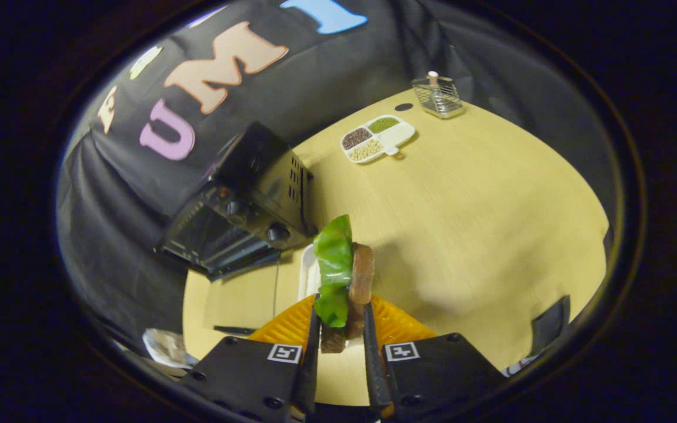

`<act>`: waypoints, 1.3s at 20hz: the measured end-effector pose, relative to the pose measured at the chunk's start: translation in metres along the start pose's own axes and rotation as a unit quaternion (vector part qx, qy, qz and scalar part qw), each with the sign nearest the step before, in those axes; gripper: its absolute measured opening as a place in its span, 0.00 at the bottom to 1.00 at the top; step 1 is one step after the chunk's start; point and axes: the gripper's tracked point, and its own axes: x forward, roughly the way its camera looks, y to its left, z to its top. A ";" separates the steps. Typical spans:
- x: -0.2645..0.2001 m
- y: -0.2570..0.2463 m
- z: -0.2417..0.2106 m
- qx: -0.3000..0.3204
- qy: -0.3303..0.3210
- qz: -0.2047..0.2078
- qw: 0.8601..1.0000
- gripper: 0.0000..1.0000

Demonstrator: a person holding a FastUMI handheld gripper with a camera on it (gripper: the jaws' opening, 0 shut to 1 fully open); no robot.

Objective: Open the toaster oven, put the food inside, and close the toaster oven door.

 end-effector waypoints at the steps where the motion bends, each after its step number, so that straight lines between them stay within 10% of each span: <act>1: -0.002 0.003 0.002 0.009 -0.006 0.002 1.000 0.28; 12: -0.028 0.106 -0.011 0.084 -0.090 0.080 0.989 0.27; 26: 0.064 0.245 -0.067 0.147 -0.054 0.190 0.969 0.27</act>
